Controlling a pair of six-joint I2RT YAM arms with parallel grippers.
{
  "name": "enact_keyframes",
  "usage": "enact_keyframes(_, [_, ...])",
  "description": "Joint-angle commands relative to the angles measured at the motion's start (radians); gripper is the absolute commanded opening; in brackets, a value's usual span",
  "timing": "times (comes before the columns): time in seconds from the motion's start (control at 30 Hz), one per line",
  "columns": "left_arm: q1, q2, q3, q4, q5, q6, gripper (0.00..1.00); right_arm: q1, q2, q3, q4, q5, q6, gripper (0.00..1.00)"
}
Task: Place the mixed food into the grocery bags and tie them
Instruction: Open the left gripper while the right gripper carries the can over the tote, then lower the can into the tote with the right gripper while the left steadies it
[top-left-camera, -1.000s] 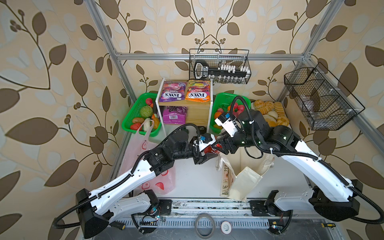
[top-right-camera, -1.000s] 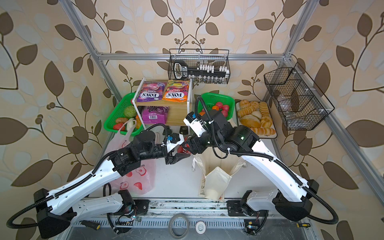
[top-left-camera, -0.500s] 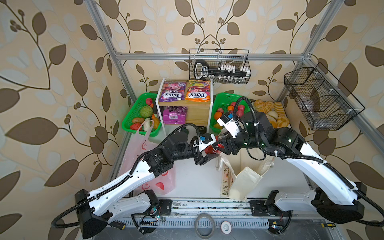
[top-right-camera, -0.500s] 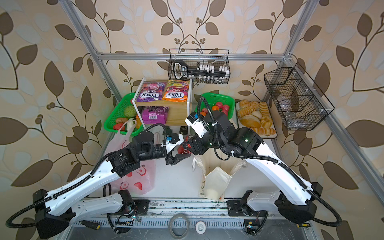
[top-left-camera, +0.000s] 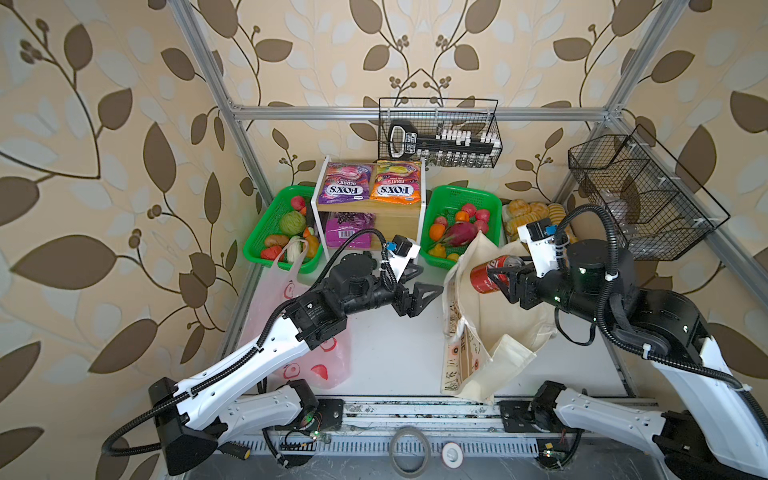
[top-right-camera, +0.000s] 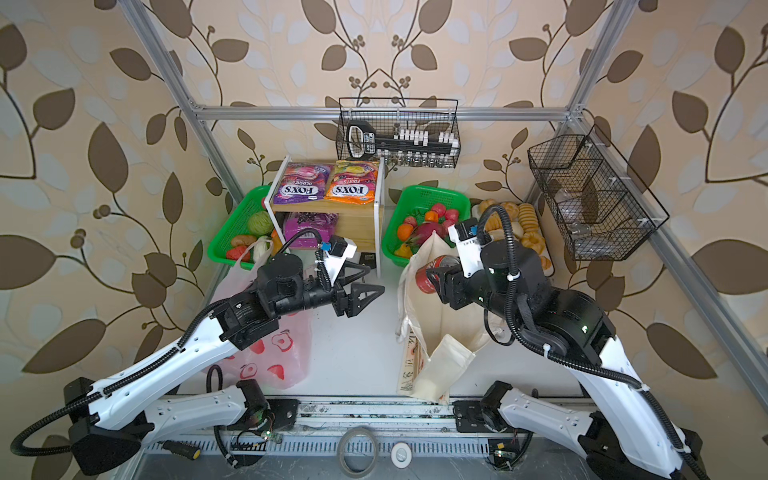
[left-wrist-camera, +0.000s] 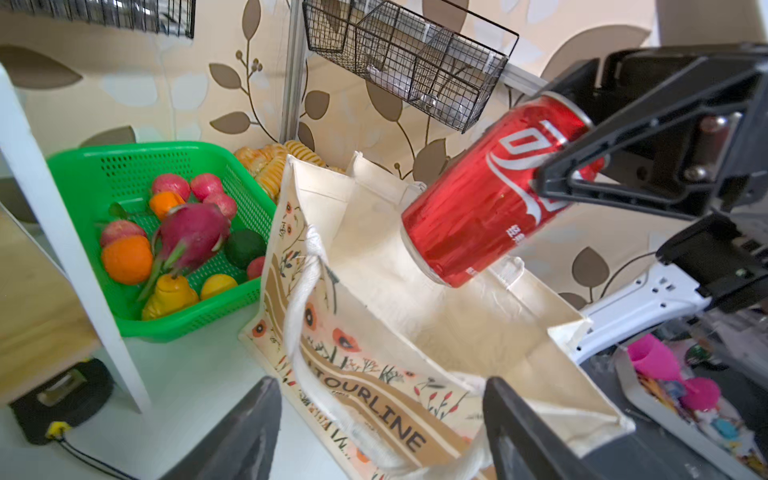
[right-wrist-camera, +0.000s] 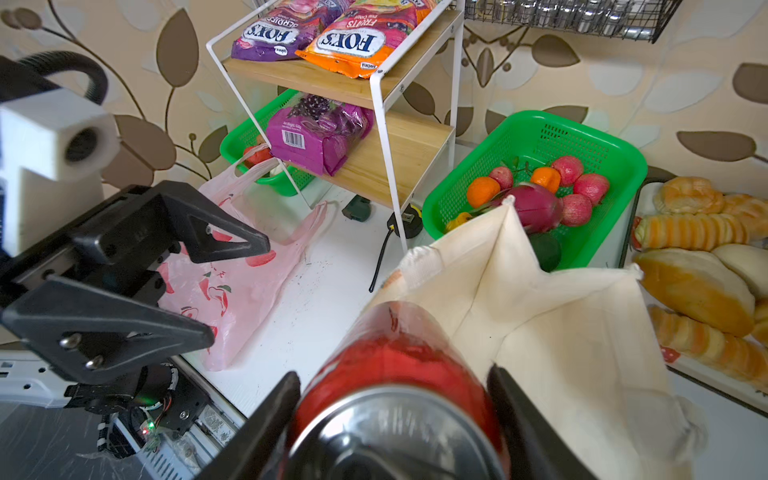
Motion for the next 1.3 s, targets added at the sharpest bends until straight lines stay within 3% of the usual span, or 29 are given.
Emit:
enact_keyframes(0.0, [0.005, 0.037, 0.062, 0.035, 0.027, -0.12, 0.78, -0.001, -0.014, -0.003, 0.101, -0.009, 0.047, 0.35])
enact_keyframes(0.13, [0.001, 0.103, 0.132, -0.05, 0.004, -0.138, 0.79, -0.013, -0.002, -0.014, 0.042, 0.129, 0.051, 0.35])
enact_keyframes(0.27, [-0.01, 0.168, 0.185, -0.116, 0.002, -0.163, 0.82, -0.042, 0.021, -0.125, 0.024, 0.165, 0.046, 0.35])
enact_keyframes(0.57, [-0.06, 0.282, 0.22, -0.139, -0.026, -0.219, 0.72, -0.043, -0.006, -0.541, 0.437, 0.198, -0.02, 0.33])
enact_keyframes(0.8, [-0.061, 0.319, 0.262, -0.235, -0.093, -0.261, 0.46, -0.044, 0.041, -0.668, 0.567, 0.189, 0.007, 0.33])
enact_keyframes(0.9, [-0.061, 0.309, 0.245, -0.209, -0.101, -0.281, 0.23, -0.046, 0.059, -0.7, 0.57, 0.159, 0.015, 0.33])
enact_keyframes(0.93, [-0.061, 0.295, 0.217, -0.169, -0.111, -0.307, 0.04, -0.072, 0.082, -0.721, 0.574, 0.084, 0.017, 0.33])
enact_keyframes(1.0, [-0.061, 0.285, 0.205, -0.151, -0.119, -0.326, 0.0, -0.106, 0.118, -0.733, 0.569, 0.037, 0.027, 0.33])
enact_keyframes(1.27, [-0.061, 0.242, 0.164, -0.119, -0.155, -0.411, 0.0, -0.165, 0.248, -0.719, 0.575, -0.003, 0.019, 0.33])
